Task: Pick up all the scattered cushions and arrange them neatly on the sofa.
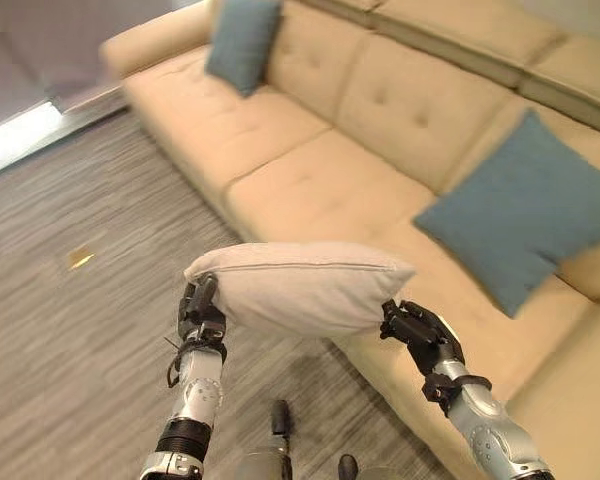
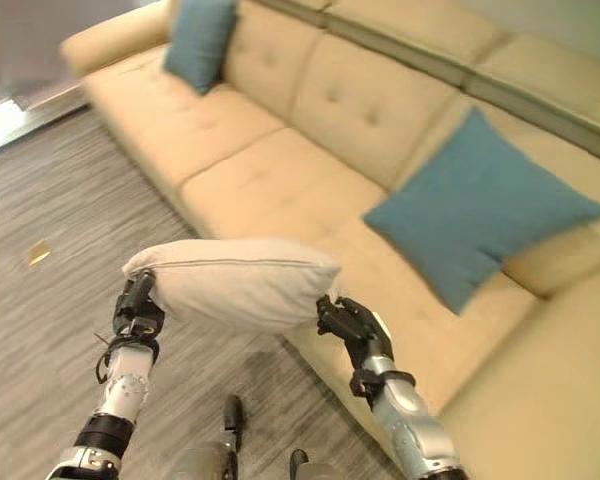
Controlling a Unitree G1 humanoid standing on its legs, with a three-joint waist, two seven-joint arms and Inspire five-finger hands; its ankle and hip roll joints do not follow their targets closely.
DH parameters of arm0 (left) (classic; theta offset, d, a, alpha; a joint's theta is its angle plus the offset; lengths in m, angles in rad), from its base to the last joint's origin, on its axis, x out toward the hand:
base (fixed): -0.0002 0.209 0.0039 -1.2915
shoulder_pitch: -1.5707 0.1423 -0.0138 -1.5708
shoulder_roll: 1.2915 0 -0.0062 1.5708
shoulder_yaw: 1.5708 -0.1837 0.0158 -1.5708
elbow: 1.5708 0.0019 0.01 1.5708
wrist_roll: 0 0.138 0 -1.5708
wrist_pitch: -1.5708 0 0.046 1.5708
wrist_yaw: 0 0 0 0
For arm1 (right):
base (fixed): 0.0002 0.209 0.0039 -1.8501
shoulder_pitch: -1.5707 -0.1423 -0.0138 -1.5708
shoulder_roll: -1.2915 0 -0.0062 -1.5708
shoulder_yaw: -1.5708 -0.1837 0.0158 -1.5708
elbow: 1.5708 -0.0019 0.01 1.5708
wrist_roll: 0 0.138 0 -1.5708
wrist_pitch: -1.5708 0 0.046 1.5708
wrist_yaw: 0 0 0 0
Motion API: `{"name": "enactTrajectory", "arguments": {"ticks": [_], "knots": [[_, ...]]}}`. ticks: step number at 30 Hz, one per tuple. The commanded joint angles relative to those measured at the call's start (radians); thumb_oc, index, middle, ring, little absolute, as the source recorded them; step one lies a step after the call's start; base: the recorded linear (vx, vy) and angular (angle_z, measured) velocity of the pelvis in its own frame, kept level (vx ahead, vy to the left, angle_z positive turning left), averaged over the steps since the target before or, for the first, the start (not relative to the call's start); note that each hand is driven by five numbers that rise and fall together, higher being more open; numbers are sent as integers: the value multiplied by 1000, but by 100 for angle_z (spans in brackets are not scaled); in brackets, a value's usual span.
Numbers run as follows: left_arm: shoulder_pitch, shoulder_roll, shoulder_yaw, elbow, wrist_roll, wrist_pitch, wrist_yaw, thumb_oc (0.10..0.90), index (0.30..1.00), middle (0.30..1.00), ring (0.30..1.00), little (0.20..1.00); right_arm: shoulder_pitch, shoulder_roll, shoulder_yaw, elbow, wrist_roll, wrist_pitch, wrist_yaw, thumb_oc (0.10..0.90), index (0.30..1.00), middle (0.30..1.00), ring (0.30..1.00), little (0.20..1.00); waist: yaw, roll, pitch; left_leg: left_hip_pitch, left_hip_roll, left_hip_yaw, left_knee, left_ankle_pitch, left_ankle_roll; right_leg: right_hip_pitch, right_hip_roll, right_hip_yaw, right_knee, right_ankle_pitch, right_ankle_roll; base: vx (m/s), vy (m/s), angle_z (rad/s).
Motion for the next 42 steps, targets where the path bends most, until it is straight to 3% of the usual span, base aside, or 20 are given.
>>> {"name": "enactTrajectory", "arguments": {"ticks": [1,2,4,6,11,14,16,20,21,24,27,29,30,31,33,36,38,40,41,42], "knots": [[-107,62,-75,-136,97,-28,-120,400,300,300,300,300,-112,14,13,-141,-9,-160,72,400,300,300,300,300,-45,-35,-143,40,142,68,-37,37,-71,-45,-104,-35,4,-14,156,49,217,76],[-107,62,-75,-136,97,-28,-120,400,300,300,300,300,-112,14,13,-141,-9,-160,72,400,300,300,300,300,-46,-35,-142,41,142,68,-37,37,-71,-44,-104,-35,4,-14,156,142,270,121],[-114,67,-82,-137,115,-18,-129,400,300,300,300,300,-148,12,22,-167,-9,-169,82,400,300,300,300,300,-73,-30,-176,68,270,308,-76,95,-122,14,-185,-160,-2,-29,203,309,581,95],[-110,72,-96,-142,125,-7,-140,400,300,300,300,300,-150,16,23,-173,-11,-165,90,400,300,300,300,300,-74,-27,-189,70,272,345,-69,105,-133,39,-199,-186,-11,-22,215,250,389,80],[-93,82,-129,-171,187,12,-174,400,300,300,300,300,-136,39,3,-185,-37,-153,119,400,300,300,300,300,-47,-71,-194,10,142,311,73,-27,-55,32,-380,-180,169,243,251,331,474,50],[-89,86,-149,-194,220,12,-172,400,300,300,300,300,-125,48,13,-194,-52,-149,124,400,300,300,300,300,-57,-69,-179,20,85,306,90,-81,-1,6,-416,-143,272,357,240,371,479,91],[-99,69,-166,-223,245,9,-168,400,300,300,300,300,-92,40,17,-220,-45,-146,146,400,300,300,300,300,-124,-27,-139,139,-29,241,18,-129,66,-200,-228,32,450,232,179,660,730,112],[-123,61,-180,-236,251,9,-164,400,300,300,300,300,-88,39,23,-225,-34,-146,149,400,300,300,300,300,-174,-23,-103,262,-84,182,-49,-182,77,-317,-102,-6,359,113,166,526,264,78],[-139,49,-188,-231,253,12,-169,400,300,300,300,300,-68,40,19,-219,-29,-148,152,400,300,300,300,300,-207,-36,-103,348,-122,136,-89,-222,71,-381,-16,-33,198,124,180,411,53,81],[-167,36,-198,-215,282,21,-182,400,300,300,300,300,-44,42,11,-215,-37,-144,155,400,300,300,300,300,-246,-50,-124,443,-165,79,-104,-282,44,-429,13,-176,-45,178,187,763,28,110],[-152,26,-210,-225,302,40,-215,400,300,300,300,300,6,25,-22,-205,-37,-146,152,400,300,300,300,300,-279,-35,-157,484,-162,20,-55,-297,25,-408,10,-275,-83,178,148,728,-155,119],[-133,18,-209,-221,294,41,-226,400,300,300,300,300,22,20,-31,-199,-33,-143,153,400,300,300,300,300,-294,-29,-168,462,-162,1,33,-261,0,-368,17,-237,-76,186,116,553,-145,88],[-120,1,-220,-225,296,37,-222,400,300,300,300,300,27,16,-61,-202,-32,-150,142,400,300,300,300,300,-326,-3,-178,359,-102,18,380,-38,-128,-308,39,-178,-25,163,57,812,-257,57],[-113,11,-236,-231,309,42,-211,400,300,300,300,300,11,10,-92,-191,-16,-176,100,400,300,300,300,300,-311,-16,-162,217,-70,47,740,87,-166,-240,46,-126,1,112,-2,804,-259,45],[-118,15,-242,-228,319,43,-195,400,300,300,300,300,4,18,-116,-196,-18,-183,75,400,300,300,300,300,-302,-33,-156,138,-51,70,839,69,-146,-204,51,-87,-2,89,-12,429,-175,-80],[-140,23,-261,-205,354,59,-193,400,300,300,300,300,27,37,-165,-210,-13,-195,46,400,300,300,300,300,-270,-46,-151,4,23,146,751,-46,-57,-97,47,2,-31,47,-3,538,-34,-111],[-126,32,-268,-204,407,69,-200,400,300,300,300,300,27,47,-161,-207,-52,-202,42,400,300,300,300,300,-245,-31,-145,13,18,122,454,-94,-17,-59,49,77,-22,23,22,599,218,-142],[-89,59,-266,-225,445,65,-202,400,300,300,300,300,7,51,-137,-189,-79,-207,49,400,300,300,300,300,-194,-6,-136,6,-16,-75,120,-38,-20,-23,80,212,13,-1,27,651,213,-189],[-77,78,-260,-234,462,59,-203,400,300,300,300,300,-18,55,-122,-179,-87,-212,53,400,300,300,300,300,-159,-3,-133,-42,-47,-235,61,-17,-36,8,97,299,24,-16,23,569,66,-201],[-74,96,-262,-235,485,51,-201,400,300,300,300,300,-26,57,-119,-176,-100,-216,56,400,300,300,300,300,-145,-1,-127,-72,-55,-297,24,8,-61,39,102,352,26,-31,27,477,47,-199]]}}
